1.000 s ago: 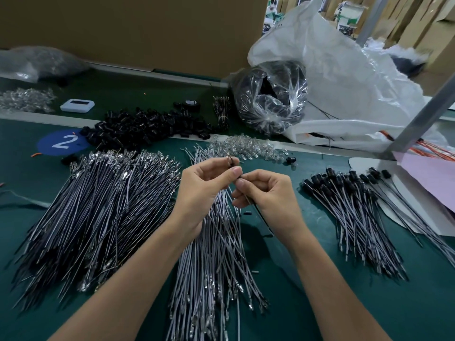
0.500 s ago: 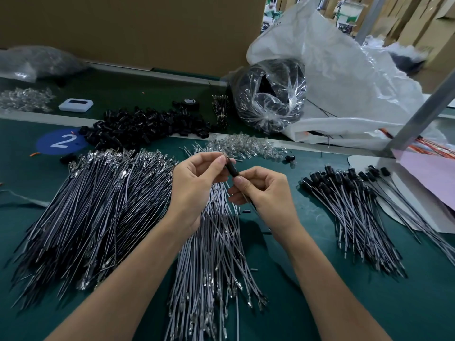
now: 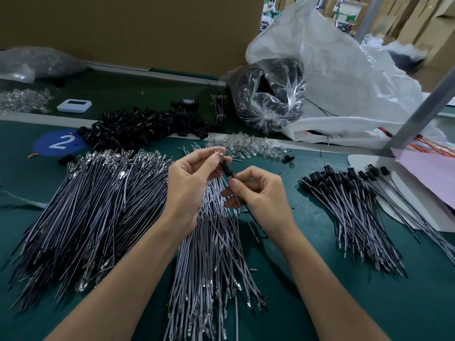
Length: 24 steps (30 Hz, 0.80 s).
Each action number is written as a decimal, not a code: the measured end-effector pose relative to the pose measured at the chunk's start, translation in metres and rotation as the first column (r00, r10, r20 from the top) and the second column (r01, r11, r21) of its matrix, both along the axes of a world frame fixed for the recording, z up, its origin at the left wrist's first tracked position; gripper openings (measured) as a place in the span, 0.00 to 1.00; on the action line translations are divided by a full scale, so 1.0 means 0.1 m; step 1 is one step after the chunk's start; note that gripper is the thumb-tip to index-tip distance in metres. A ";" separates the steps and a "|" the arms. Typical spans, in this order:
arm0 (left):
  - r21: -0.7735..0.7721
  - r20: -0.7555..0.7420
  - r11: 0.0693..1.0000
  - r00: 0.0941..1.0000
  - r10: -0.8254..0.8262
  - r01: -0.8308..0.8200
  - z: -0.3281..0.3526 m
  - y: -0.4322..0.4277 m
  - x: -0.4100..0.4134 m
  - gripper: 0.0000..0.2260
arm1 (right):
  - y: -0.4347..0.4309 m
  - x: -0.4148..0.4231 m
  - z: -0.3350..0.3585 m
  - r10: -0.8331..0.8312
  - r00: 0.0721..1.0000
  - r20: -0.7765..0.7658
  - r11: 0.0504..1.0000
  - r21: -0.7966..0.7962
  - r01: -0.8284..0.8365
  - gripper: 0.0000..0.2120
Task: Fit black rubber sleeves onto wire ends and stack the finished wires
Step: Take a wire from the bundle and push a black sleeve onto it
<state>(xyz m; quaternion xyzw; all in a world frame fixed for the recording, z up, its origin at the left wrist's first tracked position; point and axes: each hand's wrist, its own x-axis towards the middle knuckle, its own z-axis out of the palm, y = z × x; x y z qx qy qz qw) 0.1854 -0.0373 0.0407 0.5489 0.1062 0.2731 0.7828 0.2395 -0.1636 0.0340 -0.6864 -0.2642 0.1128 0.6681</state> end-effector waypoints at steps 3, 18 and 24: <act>-0.050 0.013 0.998 0.999 -0.031 0.032 -0.01 0.03 0.00 0.06 | 0.00 0.00 0.00 0.004 1.000 -0.009 1.000 0.014 -0.004 0.08; -0.028 0.038 0.998 0.998 -0.058 0.059 -0.01 0.08 0.00 0.07 | -0.03 -0.03 0.03 0.053 0.998 -0.025 0.999 0.016 -0.052 0.08; 0.028 0.018 0.998 0.999 -0.049 0.048 0.00 0.04 -0.01 0.01 | -0.01 -0.01 0.00 0.019 1.000 0.017 0.999 -0.043 -0.019 0.09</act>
